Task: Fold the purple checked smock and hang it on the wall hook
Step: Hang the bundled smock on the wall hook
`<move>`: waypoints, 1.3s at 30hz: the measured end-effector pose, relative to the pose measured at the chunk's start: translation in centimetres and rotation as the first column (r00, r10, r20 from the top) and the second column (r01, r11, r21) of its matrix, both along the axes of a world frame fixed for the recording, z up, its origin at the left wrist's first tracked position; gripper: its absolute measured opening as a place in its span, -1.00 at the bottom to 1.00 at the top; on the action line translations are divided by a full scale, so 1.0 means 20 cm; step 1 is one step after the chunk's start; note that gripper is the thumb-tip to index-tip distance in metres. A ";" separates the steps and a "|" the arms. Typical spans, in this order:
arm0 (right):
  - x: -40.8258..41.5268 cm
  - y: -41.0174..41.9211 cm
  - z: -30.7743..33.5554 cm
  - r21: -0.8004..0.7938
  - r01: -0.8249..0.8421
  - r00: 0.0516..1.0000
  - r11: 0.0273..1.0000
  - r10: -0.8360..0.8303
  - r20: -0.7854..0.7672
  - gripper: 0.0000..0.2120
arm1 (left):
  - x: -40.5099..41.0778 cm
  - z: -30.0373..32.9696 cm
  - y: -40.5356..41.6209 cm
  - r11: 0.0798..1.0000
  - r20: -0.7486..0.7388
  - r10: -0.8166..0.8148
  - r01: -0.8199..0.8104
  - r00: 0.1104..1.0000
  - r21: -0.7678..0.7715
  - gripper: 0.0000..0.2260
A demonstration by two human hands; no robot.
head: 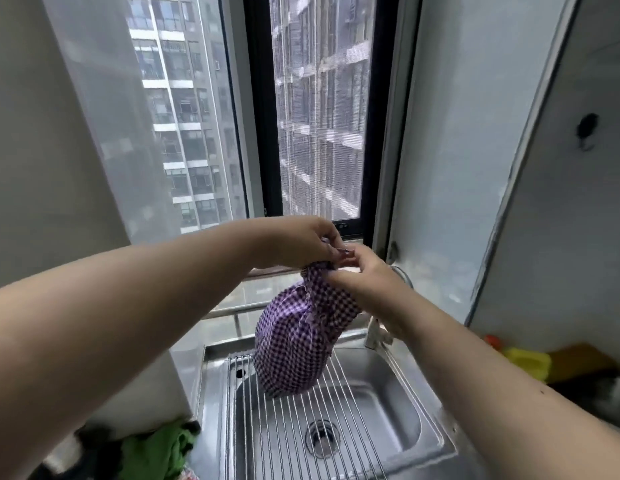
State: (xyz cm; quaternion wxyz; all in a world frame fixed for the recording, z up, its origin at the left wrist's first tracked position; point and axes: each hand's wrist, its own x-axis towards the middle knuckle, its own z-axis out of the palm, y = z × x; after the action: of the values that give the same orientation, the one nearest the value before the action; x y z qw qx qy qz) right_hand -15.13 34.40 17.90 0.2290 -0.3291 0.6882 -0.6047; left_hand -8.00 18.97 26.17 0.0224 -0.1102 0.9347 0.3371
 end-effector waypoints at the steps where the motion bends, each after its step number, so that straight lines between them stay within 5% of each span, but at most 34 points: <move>1: 0.03 0.03 0.01 0.003 0.021 0.997 1.000 -0.021 0.072 -0.71 | 0.02 0.01 0.02 0.999 0.009 -0.039 0.039 0.999 0.005 -0.91; 6: 0.20 0.21 0.05 0.040 0.191 0.980 0.981 -0.193 0.049 -0.68 | 0.09 0.07 0.16 0.968 0.042 -0.251 0.252 0.967 -0.004 -0.79; 9: 0.31 0.36 0.06 0.063 0.282 0.959 0.957 -0.282 -0.009 -0.96 | 0.11 0.07 0.31 0.947 -0.053 -0.319 0.316 0.946 -0.061 -0.78; 16: 0.51 0.90 0.14 0.098 0.647 0.761 0.756 -0.634 -0.134 -0.89 | 0.15 0.14 0.82 0.843 -0.095 -0.517 0.486 0.851 -0.231 -0.85; 20: 0.64 1.24 0.18 0.162 0.725 0.688 0.670 -0.694 -0.211 -0.83 | 0.17 0.18 1.12 0.756 0.035 -0.629 0.621 0.777 -0.208 -0.84; 27: 1.05 1.86 0.35 0.216 0.839 0.544 0.499 -0.770 -0.334 -0.82 | 0.32 0.30 1.80 0.607 0.020 -0.788 0.781 0.616 -0.148 -0.94; 39: 1.93 3.21 0.57 0.154 0.952 0.302 0.264 -0.885 -0.354 -0.90 | 0.97 0.47 3.26 0.320 -0.261 -0.920 0.946 0.294 -0.061 -0.87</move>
State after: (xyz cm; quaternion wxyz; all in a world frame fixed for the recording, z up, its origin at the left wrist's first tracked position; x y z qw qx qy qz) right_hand 23.51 98.66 29.40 -0.1834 0.1205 0.8600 -0.4607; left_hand 11.41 84.24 35.60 0.1029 0.4978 0.7995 0.3200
